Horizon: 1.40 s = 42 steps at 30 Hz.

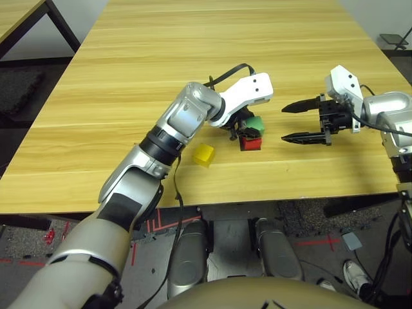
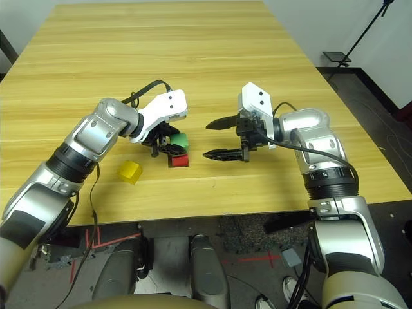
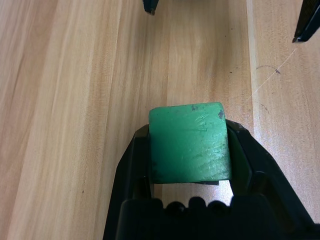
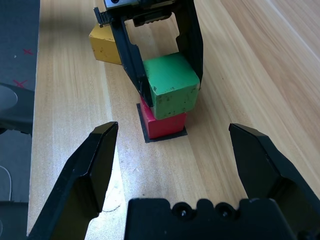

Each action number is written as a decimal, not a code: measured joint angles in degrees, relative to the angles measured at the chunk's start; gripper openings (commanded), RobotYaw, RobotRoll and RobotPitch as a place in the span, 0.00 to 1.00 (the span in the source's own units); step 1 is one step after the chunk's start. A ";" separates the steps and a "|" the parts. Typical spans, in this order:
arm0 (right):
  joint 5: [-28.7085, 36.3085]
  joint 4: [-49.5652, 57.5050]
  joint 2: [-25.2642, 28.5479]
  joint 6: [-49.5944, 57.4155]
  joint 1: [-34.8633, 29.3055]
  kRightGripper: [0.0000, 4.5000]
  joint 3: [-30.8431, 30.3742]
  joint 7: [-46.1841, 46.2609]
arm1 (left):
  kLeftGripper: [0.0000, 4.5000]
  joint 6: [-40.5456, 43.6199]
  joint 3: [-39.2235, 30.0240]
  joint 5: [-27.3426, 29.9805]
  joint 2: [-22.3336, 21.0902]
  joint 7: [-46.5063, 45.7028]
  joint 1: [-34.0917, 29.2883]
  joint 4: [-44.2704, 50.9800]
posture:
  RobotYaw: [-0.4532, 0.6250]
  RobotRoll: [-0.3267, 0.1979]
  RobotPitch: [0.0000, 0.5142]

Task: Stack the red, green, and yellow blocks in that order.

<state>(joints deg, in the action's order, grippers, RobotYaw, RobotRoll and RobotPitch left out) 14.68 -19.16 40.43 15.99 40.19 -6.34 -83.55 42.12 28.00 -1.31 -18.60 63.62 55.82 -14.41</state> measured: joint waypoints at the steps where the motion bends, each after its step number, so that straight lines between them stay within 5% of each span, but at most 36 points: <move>1: -0.01 -0.02 0.00 0.00 0.00 1.00 0.00 0.00 | 0.47 0.14 0.00 0.02 -0.08 0.10 -0.09 0.27 | 0.58 0.71 0.25; 29: -0.12 -0.06 0.00 0.00 0.00 1.00 -0.08 0.02 | 0.47 2.29 0.00 2.23 0.12 -0.58 -0.30 1.79 | 0.58 0.70 0.26; 36: -0.14 -0.29 -0.01 0.00 0.35 1.00 -0.11 0.11 | 0.98 4.53 -0.63 3.61 -0.90 -0.07 -1.22 3.47 | 0.60 0.69 0.23; 42: -0.17 -1.41 0.00 -0.95 1.55 1.00 -0.17 -0.23 | 0.99 12.68 -7.49 7.83 -5.58 -2.19 -0.90 14.04 | 0.64 0.67 0.19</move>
<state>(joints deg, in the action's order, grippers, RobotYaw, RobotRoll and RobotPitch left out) 14.51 -20.56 40.43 15.04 41.74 -6.50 -83.78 54.80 20.51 6.52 -24.18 61.43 54.91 -0.36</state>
